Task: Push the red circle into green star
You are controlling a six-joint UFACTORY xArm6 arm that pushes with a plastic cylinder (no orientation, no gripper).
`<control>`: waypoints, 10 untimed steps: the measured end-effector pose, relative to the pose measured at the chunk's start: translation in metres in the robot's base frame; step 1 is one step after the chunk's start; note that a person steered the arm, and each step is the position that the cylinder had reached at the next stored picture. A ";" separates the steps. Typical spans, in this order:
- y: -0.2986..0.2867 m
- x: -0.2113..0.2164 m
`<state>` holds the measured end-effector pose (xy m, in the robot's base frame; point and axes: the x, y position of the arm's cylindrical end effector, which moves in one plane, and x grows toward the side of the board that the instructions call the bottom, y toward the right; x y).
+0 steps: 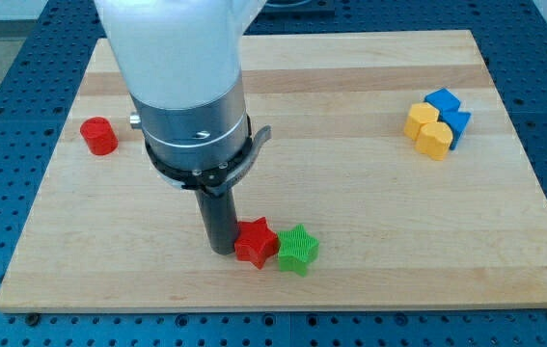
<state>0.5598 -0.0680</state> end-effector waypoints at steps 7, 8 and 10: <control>-0.237 -0.236; -0.237 -0.230; -0.211 -0.170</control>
<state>0.3895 -0.2787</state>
